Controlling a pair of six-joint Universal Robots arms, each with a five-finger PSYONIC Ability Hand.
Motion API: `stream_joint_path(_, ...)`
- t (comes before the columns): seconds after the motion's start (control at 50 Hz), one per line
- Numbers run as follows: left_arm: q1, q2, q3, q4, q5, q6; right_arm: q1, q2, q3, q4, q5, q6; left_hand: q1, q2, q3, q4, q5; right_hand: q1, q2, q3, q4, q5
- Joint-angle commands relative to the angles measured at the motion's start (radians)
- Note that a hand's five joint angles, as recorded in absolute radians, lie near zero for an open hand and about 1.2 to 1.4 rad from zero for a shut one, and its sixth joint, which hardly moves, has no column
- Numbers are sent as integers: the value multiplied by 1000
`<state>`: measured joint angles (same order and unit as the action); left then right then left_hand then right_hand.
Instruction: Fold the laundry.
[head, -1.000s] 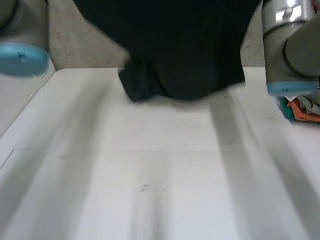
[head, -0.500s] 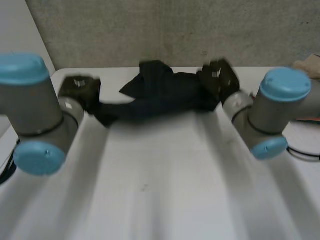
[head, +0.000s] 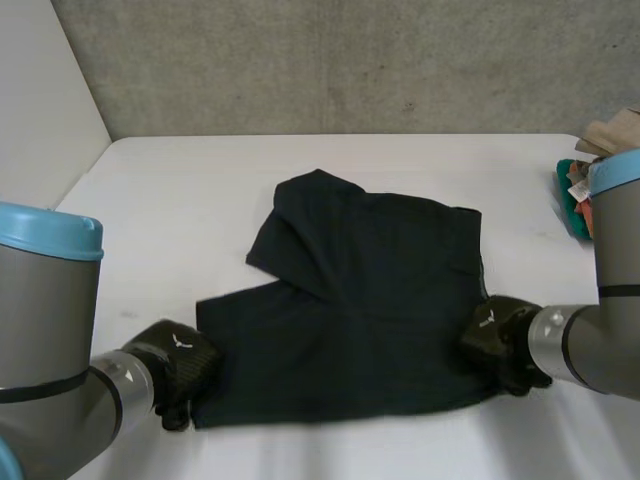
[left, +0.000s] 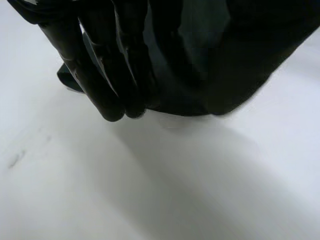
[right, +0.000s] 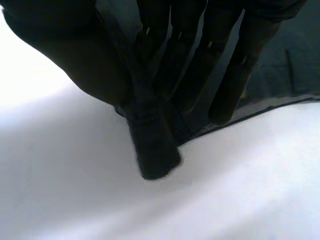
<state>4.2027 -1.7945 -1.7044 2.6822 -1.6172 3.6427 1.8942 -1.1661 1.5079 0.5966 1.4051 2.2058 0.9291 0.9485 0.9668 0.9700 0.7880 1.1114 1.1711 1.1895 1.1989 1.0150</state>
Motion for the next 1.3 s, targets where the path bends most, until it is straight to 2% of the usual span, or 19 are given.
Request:
stream_joint_path(0.02, -7, 6, 92, 97, 20, 2, -9, 11, 55, -144, -23, 28, -755, -774, -792, -795, -788, 285, 225, 207, 197, 207)
stream_joint_path(0.16, 39, -123, 251, 326, 115, -9, 3, 16, 98, -279, -21, 101, -755, -774, -792, -795, -788, 285, 225, 207, 197, 207)
stream_joint_path(0.22, 51, -227, 348, 386, 175, -12, 9, 14, 110, -316, -21, 110, -614, -633, -651, -654, -647, 285, 225, 207, 197, 207)
stream_joint_path(0.3, 56, -366, 489, 398, 233, -4, 22, 11, 129, -369, -15, 126, -484, -504, -522, -525, -518, 285, 225, 207, 197, 207)
stream_joint_path(0.36, 57, -451, 583, 389, 253, -4, 26, 11, 137, -397, -14, 137, -472, -491, -510, -513, -505, 285, 225, 207, 197, 207)
stream_joint_path(0.46, 54, -627, 777, 319, 250, 37, 34, 10, 155, -429, -12, 149, -407, -427, -445, -448, -441, 285, 225, 207, 197, 207)
stream_joint_path(0.54, 54, -706, 886, 251, 240, 97, 37, 6, 169, -439, -11, 157, -387, -406, -425, -428, -420, 285, 225, 207, 197, 207)
stream_joint_path(0.64, 54, -776, 971, 211, 218, 129, 32, -3, 186, -455, -12, 166, -293, -312, -331, -334, -326, 285, 225, 207, 197, 207)
stream_joint_path(0.84, 34, -847, 1048, 212, 165, 172, 19, -21, 196, -480, -14, 172, -208, -227, -246, -249, -241, 285, 225, 207, 197, 207)
stream_joint_path(0.9, 36, -855, 1062, 212, 158, 201, 19, -21, 196, -480, -11, 173, -59, -78, -96, -100, -92, 285, 225, 207, 197, 207)
stream_joint_path(0.92, 36, -858, 1066, 215, 151, 211, 17, -23, 196, -480, -11, 175, 93, 74, 55, 52, 60, 285, 225, 207, 197, 207)
stream_joint_path(0.98, 34, -864, 1074, 217, 149, 221, 16, -30, 198, -480, -12, 181, 188, 169, 151, 147, 155, 285, 225, 207, 197, 207)
stream_joint_path(1.06, 26, -878, 1089, 216, 142, 234, 13, -38, 198, -480, -12, 186, 467, 447, 429, 426, 433, 285, 225, 207, 197, 207)
stream_joint_path(1.14, 23, -878, 1097, 206, 100, 252, 11, -49, 201, -480, -14, 196, 467, 448, 429, 426, 434, 285, 225, 207, 197, 207)
stream_joint_path(1.22, 25, -861, 1094, 205, -30, 273, 14, -56, 204, -480, -15, 198, 467, 448, 429, 426, 434, 285, 225, 207, 197, 207)
stream_joint_path(1.3, 42, -847, 1106, 208, -267, 303, 22, -58, 207, -480, -15, 195, 467, 448, 429, 426, 434, 285, 225, 207, 197, 207)
